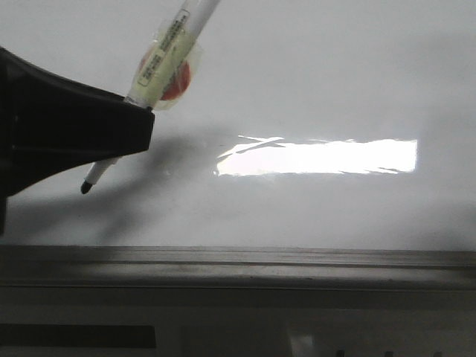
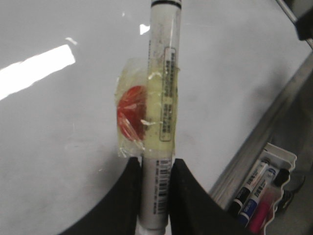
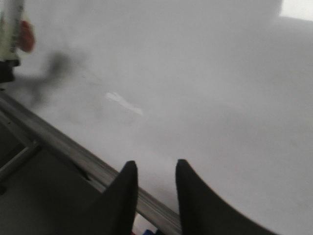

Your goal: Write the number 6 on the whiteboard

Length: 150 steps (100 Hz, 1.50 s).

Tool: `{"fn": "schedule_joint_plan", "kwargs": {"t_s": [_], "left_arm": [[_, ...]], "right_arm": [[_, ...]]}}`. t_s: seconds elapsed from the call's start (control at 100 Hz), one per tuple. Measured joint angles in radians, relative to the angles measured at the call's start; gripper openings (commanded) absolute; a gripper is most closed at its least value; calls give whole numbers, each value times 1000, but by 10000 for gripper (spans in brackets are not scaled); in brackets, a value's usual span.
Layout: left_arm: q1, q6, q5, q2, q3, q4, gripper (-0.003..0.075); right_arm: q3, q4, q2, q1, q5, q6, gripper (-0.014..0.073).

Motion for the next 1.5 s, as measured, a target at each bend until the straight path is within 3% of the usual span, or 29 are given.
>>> {"fn": "schedule_joint_plan", "kwargs": {"t_s": [0.15, 0.35, 0.62, 0.74, 0.92, 1.11, 1.19, 1.37, 1.5], "left_arm": [[0, 0, -26, -2, 2, 178, -20], [0, 0, -45, -4, 2, 241, -20], [0, 0, -46, -4, 2, 282, -20], [0, 0, -46, -4, 2, 292, -20], [0, 0, -46, -4, 2, 298, -20], [0, 6, -44, -4, 2, 298, -17], [0, 8, -43, -4, 2, 287, 31], [0, 5, -45, -4, 2, 254, 279], [0, 5, -28, -34, 2, 188, 305]], "right_arm": [[-66, 3, 114, 128, -54, 0, 348], [-149, 6, 265, 253, -119, 0, 348], [-219, 72, 426, 283, -220, 0, 325], [-225, 86, 449, 284, -242, 0, 241], [-226, 104, 451, 286, -251, 7, -74], [-227, 122, 451, 291, -251, 9, -64], [-230, 122, 451, 291, -251, 9, -64], [-230, 117, 451, 291, -240, 7, -64], [-230, 113, 453, 289, -229, 7, -64]]}}
